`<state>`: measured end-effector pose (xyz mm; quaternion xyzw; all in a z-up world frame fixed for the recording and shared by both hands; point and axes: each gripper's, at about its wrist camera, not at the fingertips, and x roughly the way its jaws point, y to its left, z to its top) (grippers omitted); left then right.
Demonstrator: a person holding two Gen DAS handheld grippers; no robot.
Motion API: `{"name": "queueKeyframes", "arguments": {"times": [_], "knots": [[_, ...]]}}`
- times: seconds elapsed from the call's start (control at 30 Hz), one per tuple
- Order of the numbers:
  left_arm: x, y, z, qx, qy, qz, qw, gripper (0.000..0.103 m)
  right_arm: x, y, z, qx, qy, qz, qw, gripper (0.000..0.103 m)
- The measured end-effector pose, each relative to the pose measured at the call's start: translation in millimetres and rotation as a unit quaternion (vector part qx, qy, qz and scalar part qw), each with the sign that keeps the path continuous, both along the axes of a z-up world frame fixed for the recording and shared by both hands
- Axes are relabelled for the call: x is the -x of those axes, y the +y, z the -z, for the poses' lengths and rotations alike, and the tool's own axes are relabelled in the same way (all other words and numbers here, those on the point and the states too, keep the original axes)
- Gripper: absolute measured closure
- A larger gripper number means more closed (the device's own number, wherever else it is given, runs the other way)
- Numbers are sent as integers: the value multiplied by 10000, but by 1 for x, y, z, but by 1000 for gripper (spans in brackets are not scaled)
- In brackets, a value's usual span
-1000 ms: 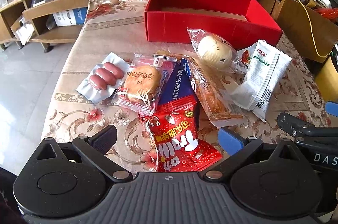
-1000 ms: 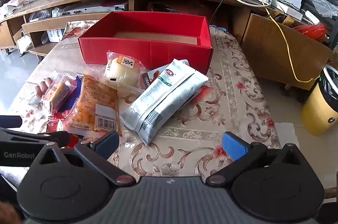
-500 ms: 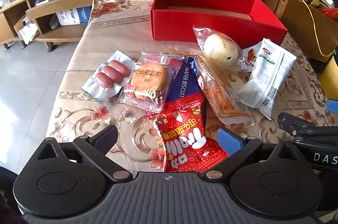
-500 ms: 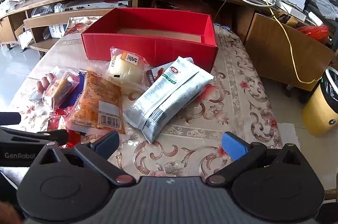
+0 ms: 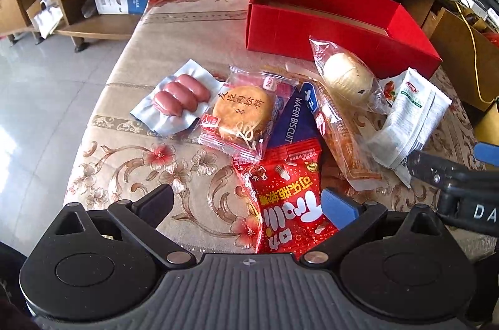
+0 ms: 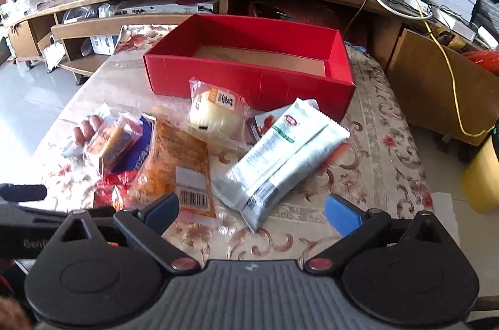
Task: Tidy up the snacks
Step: 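Move both tools toward the snack pile beside the red box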
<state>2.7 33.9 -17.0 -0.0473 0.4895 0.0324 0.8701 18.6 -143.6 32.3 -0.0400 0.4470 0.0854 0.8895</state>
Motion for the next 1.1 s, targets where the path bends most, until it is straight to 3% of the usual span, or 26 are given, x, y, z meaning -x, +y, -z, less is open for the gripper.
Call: {"name": "queueKeyframes", "arguments": {"times": [0.27,0.77,0.87,1.1], "knots": [[-3,-1,6,-82,94,12,9999,2,-13,15,3,-81,174,-318,9993,10],[-11,15,9,-75,126,-318,9994,2,-34,16,14,-90,502,-364,9980,13],[-13,21,7,-21,87,-424,9991,1,-32,18,19,92,540,-442,9975,13],[-16,18,8,-12,73,-394,9992,2,-32,20,20,47,572,-510,9971,14]]}}
